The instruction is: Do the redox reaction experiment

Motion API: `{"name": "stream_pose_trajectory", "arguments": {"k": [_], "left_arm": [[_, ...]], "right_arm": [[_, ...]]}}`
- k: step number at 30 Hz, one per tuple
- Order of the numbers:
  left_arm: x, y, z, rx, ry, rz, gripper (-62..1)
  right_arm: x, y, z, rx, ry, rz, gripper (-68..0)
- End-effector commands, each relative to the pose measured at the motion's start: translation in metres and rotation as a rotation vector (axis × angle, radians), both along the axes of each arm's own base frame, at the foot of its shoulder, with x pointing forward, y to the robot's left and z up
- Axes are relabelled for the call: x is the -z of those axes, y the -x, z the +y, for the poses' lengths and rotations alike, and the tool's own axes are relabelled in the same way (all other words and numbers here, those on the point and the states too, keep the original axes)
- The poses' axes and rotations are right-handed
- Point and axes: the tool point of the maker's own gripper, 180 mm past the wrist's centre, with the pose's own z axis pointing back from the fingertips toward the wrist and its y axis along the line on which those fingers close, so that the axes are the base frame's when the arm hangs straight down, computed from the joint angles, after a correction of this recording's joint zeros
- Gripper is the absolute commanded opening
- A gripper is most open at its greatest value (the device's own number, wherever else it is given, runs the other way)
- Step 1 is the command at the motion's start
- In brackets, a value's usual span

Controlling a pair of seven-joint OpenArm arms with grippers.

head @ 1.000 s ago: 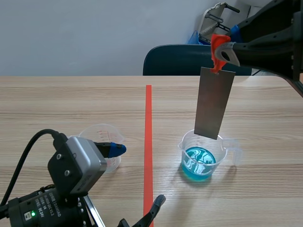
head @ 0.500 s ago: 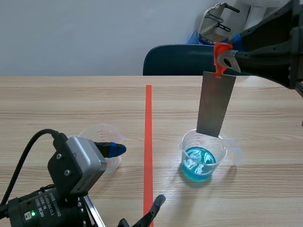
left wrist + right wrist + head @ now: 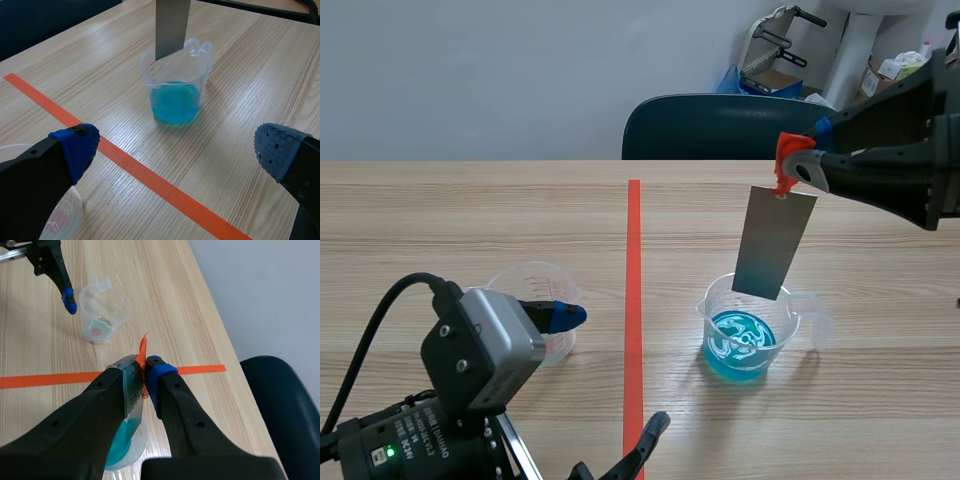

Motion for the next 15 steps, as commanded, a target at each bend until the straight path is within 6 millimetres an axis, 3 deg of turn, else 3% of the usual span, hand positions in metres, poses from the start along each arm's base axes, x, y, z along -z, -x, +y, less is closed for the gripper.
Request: {"name": "stream_pose_trajectory", "arguments": {"k": [1, 15], "left_arm": [[-0.007, -0.002, -0.002, -0.004, 0.025, -0.013, 1.4], [-0.007, -0.002, -0.002, -0.004, 0.025, -0.014, 1.4]], "right_arm": [[-0.004, -0.001, 0.001, -0.007, -0.022, -0.013, -66.7], [0.023, -0.002, -0.005, 0.001, -0.047, -0.005, -66.7]]}}
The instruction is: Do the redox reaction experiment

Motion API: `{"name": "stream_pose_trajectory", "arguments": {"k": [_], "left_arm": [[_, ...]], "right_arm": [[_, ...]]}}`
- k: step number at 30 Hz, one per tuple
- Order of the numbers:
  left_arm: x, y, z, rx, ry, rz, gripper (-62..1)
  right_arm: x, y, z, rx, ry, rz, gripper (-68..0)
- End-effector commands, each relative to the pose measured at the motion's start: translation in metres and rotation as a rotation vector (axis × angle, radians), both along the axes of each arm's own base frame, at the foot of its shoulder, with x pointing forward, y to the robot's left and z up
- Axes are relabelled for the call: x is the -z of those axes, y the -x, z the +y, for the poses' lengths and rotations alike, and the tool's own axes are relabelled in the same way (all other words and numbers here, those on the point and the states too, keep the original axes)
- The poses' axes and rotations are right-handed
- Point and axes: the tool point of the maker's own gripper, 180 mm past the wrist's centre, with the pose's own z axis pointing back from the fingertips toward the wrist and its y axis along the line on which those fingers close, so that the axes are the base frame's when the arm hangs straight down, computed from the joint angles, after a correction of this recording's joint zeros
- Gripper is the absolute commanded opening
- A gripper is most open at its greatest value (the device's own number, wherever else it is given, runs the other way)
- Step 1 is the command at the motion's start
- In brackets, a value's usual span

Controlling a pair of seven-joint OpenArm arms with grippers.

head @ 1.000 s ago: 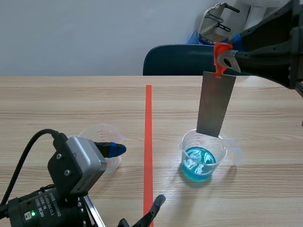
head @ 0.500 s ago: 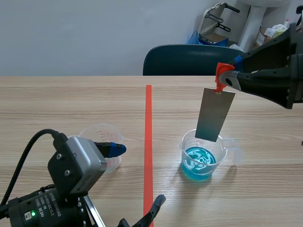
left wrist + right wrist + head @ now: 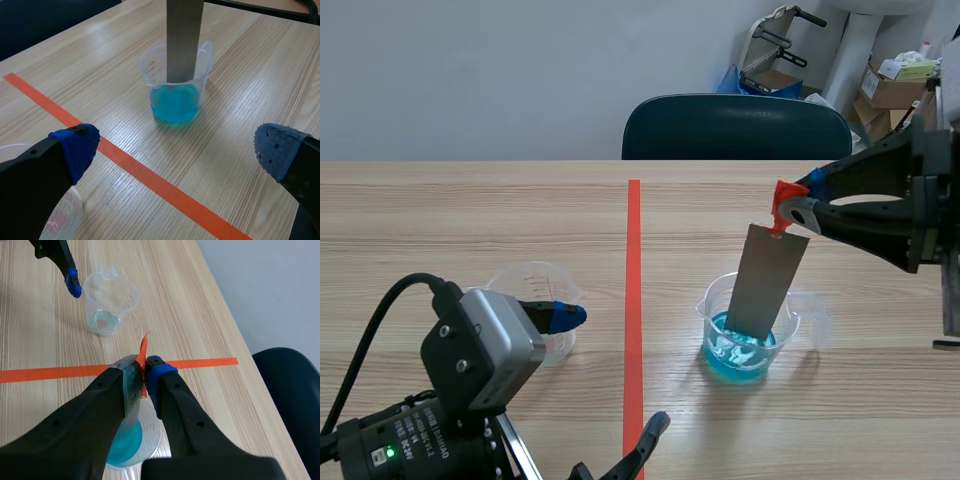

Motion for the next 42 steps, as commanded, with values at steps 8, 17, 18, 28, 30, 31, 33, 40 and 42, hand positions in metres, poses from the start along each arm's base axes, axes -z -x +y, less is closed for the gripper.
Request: {"name": "stream_pose_trajectory", "arguments": {"k": [8, 17, 18, 28, 30, 31, 33, 40, 42], "left_arm": [[-0.007, -0.002, -0.002, -0.004, 0.025, -0.014, 1.4], [-0.007, -0.002, -0.002, -0.004, 0.025, -0.014, 1.4], [-0.007, -0.002, -0.002, -0.004, 0.025, -0.014, 1.4], [-0.007, -0.002, -0.002, -0.004, 0.025, -0.013, 1.4], [-0.007, -0.002, -0.002, -0.004, 0.025, -0.014, 1.4], [-0.007, -0.002, -0.002, -0.004, 0.025, -0.014, 1.4], [-0.007, -0.002, -0.002, -0.004, 0.025, -0.013, 1.4], [-0.007, -0.002, -0.002, -0.004, 0.025, -0.013, 1.4], [-0.007, -0.002, -0.002, -0.004, 0.025, -0.013, 1.4]], "right_arm": [[0.005, -0.001, -0.002, -0.016, -0.033, -0.032, -66.7], [0.026, 0.002, -0.004, -0.022, -0.037, -0.022, -66.7], [0.027, 0.003, -0.004, -0.024, -0.039, -0.026, -66.7], [0.037, -0.007, -0.01, -0.008, -0.014, -0.084, -66.7], [0.037, -0.011, -0.012, 0.003, -0.014, -0.087, -66.7], [0.038, -0.013, -0.013, 0.006, -0.016, -0.088, -66.7], [0.038, -0.014, -0.014, 0.008, -0.014, -0.088, -66.7], [0.035, -0.015, -0.013, 0.004, -0.022, -0.098, -66.7], [0.034, -0.015, -0.013, 0.003, -0.024, -0.099, -66.7]]}}
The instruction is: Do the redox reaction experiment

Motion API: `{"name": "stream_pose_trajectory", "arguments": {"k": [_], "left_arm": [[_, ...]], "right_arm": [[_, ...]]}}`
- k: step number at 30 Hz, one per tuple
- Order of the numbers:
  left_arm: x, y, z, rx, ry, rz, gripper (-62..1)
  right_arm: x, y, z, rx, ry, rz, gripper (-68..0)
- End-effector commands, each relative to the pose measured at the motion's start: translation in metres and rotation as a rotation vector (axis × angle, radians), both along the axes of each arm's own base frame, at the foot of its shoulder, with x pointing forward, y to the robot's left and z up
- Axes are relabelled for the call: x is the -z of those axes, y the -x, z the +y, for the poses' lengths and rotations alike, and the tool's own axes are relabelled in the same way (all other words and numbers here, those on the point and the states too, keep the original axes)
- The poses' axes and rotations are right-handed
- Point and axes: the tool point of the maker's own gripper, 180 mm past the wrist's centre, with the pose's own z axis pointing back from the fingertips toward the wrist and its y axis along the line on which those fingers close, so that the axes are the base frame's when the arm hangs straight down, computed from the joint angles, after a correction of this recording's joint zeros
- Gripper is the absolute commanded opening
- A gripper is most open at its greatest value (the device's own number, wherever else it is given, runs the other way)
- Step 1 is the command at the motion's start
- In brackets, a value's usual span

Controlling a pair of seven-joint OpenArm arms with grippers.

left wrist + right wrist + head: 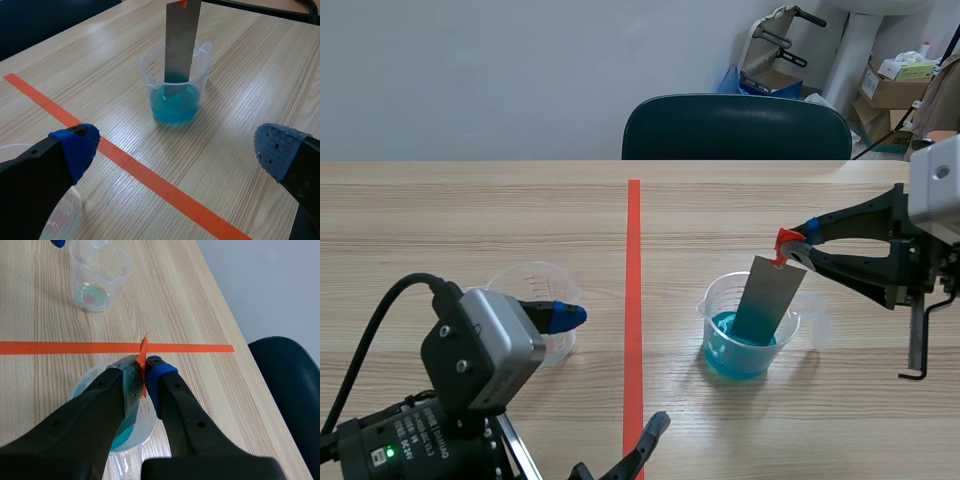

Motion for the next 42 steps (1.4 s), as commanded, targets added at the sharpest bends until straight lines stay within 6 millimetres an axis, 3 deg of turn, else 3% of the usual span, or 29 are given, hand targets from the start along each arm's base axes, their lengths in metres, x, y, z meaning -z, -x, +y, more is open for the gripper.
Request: {"name": "stream_pose_trajectory", "arguments": {"k": [1, 42], "left_arm": [[-0.0068, -0.0017, -0.0023, -0.004, 0.025, -0.013, 1.4], [-0.0068, -0.0017, -0.0023, -0.004, 0.025, -0.013, 1.4]], "right_arm": [[-0.0134, -0.0046, 0.0017, -0.011, -0.026, -0.035, -66.7], [-0.0071, -0.0026, 0.0048, -0.021, -0.007, -0.034, -66.7]]}}
